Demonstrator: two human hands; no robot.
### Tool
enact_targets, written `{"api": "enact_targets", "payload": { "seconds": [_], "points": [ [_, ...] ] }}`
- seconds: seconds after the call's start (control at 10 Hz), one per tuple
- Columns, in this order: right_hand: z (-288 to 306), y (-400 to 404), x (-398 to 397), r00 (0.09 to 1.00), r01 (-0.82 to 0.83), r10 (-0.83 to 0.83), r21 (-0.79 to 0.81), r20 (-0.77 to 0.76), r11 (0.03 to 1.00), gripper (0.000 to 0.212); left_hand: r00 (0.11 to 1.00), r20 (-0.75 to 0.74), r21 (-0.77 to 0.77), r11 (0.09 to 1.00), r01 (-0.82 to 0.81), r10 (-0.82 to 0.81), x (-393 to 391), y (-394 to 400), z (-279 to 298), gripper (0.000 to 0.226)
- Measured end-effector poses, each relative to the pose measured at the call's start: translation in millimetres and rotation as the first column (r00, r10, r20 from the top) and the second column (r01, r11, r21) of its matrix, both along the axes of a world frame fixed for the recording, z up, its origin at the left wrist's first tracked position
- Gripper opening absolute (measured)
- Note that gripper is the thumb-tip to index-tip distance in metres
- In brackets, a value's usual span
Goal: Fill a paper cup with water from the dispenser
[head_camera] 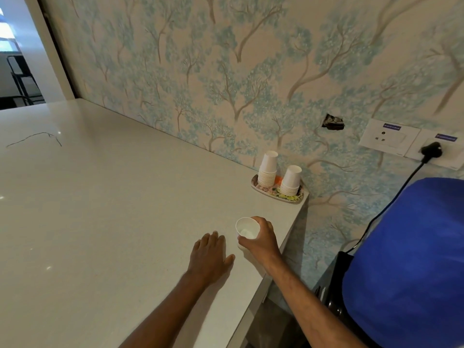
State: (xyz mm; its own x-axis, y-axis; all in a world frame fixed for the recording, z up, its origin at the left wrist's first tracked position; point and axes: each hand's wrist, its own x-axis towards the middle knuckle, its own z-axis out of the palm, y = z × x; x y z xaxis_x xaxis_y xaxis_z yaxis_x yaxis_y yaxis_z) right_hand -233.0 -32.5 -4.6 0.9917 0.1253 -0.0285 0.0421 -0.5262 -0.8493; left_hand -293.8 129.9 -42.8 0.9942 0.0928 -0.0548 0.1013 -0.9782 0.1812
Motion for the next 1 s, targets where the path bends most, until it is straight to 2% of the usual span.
{"api": "enact_targets", "payload": {
  "seconds": [0.5, 0.7, 0.8, 0.9, 1.0],
  "points": [
    [-7, 4, -1, 0.999, 0.008, -0.006, 0.031, -0.049, 0.999, 0.074, 1.0, 0.019, 0.003, 1.0, -0.001, 0.001, 1, 0, -7, 0.075],
    [-6, 2, -1, 0.999, -0.006, 0.008, 0.035, -0.048, 0.999, 0.079, 1.0, 0.008, -0.018, 1.0, -0.007, 0.007, 2, 0, -8, 0.077],
    [-5, -1, -3, 0.998, -0.041, 0.043, 0.038, -0.055, 0.998, 0.089, 1.0, 0.002, -0.03, 1.0, -0.01, 0.01, 0, -1, -5, 0.077],
    [-5, -6, -5, 0.994, -0.08, 0.086, 0.087, -0.07, 0.993, 0.1, 1.0, -0.013, -0.077, 0.997, -0.02, 0.019, -2, 1, -1, 0.08],
    [-2, -16, -7, 0.994, -0.07, 0.081, 0.146, -0.068, 0.987, 0.105, 0.993, -0.115, -0.279, 0.959, -0.046, 0.014, -1, 3, 17, 0.09]
  ]
}}
